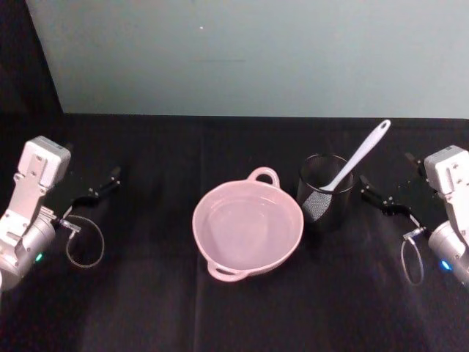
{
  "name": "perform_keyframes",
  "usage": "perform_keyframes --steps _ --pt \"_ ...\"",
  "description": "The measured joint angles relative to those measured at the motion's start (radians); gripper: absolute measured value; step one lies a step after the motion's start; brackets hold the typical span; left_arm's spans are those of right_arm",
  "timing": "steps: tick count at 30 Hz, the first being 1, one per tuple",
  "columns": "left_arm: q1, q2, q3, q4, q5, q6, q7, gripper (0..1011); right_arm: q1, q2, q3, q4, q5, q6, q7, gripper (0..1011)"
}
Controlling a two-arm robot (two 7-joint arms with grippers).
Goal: Use the one hand to pick up the spoon and stir the clear water in the bowl.
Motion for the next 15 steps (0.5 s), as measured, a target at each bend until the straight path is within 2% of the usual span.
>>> perform_keyframes --steps 15 --pt "0.000 0.000 0.000 0.000 0.000 0.000 0.000 1011 0.000 0.000 0.000 0.000 0.000 0.000 0.000 1003"
